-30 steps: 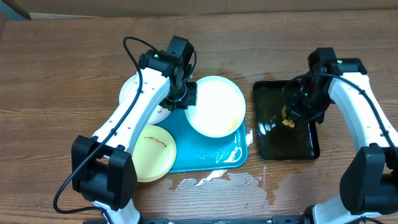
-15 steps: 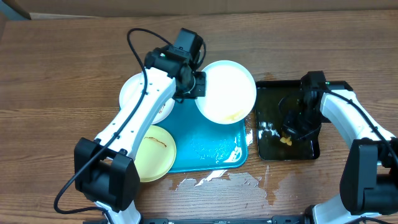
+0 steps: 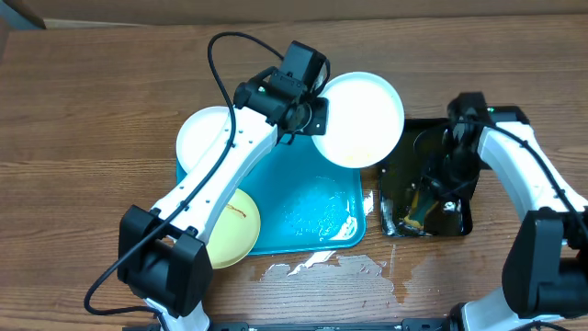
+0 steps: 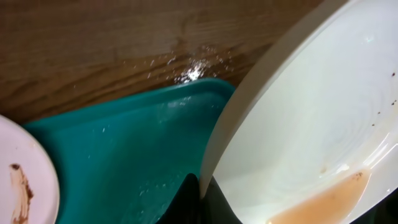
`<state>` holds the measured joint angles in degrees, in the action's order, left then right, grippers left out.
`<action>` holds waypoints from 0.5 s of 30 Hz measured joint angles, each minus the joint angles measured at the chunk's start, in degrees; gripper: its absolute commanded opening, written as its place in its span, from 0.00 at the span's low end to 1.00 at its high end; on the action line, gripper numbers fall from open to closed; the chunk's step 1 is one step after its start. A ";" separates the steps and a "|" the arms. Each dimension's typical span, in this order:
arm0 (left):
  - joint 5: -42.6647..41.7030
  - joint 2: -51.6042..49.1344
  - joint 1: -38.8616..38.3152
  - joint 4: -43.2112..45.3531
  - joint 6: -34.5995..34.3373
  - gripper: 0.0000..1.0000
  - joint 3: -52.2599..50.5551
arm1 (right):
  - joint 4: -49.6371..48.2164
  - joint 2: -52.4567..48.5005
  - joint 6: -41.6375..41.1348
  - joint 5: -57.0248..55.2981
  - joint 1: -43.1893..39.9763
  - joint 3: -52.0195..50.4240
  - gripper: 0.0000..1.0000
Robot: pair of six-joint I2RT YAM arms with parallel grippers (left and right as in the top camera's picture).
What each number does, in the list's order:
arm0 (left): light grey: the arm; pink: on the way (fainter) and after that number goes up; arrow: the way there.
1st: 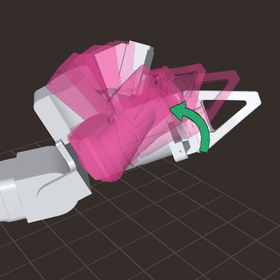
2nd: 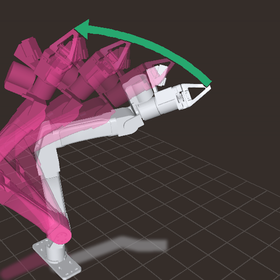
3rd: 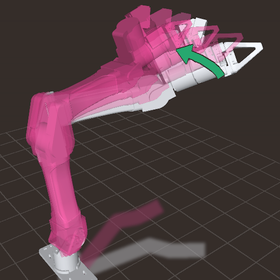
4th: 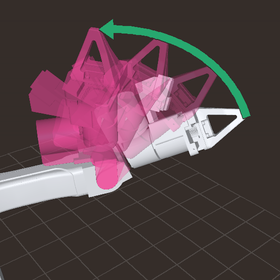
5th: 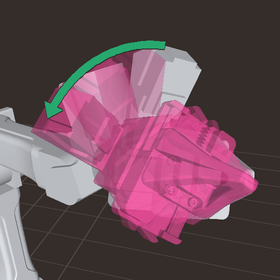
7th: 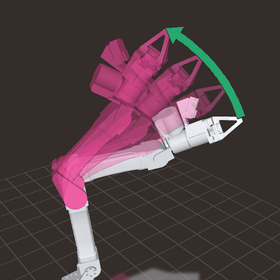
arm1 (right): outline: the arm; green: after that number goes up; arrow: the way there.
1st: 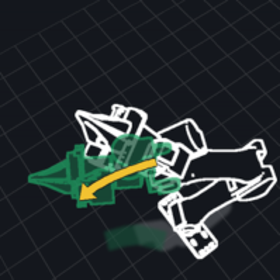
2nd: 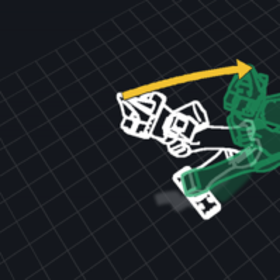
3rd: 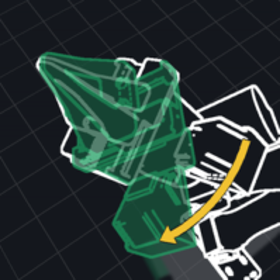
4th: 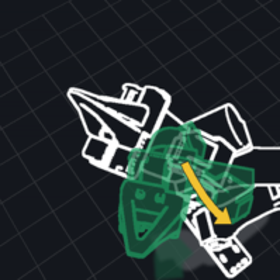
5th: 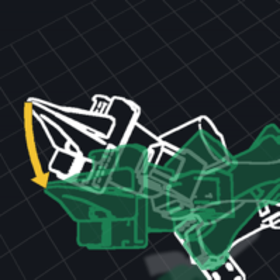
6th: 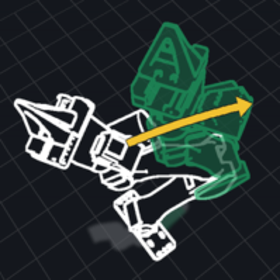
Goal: Clean dirty plates on tray and stack at the side
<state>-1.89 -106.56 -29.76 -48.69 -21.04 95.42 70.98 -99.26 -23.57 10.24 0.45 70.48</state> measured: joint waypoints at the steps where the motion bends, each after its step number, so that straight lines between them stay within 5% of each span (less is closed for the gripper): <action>1: 0.07 0.00 -0.28 0.70 0.00 0.04 0.00 | 0.39 0.11 -0.17 0.02 0.00 0.20 0.45; 15: 2.73 0.00 -5.57 15.85 0.26 0.04 0.00 | 2.69 3.26 1.18 0.04 -3.34 1.51 0.52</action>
<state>0.84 -106.56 -35.33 -32.84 -20.78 95.42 73.67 -96.01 -22.39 10.28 -2.90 71.99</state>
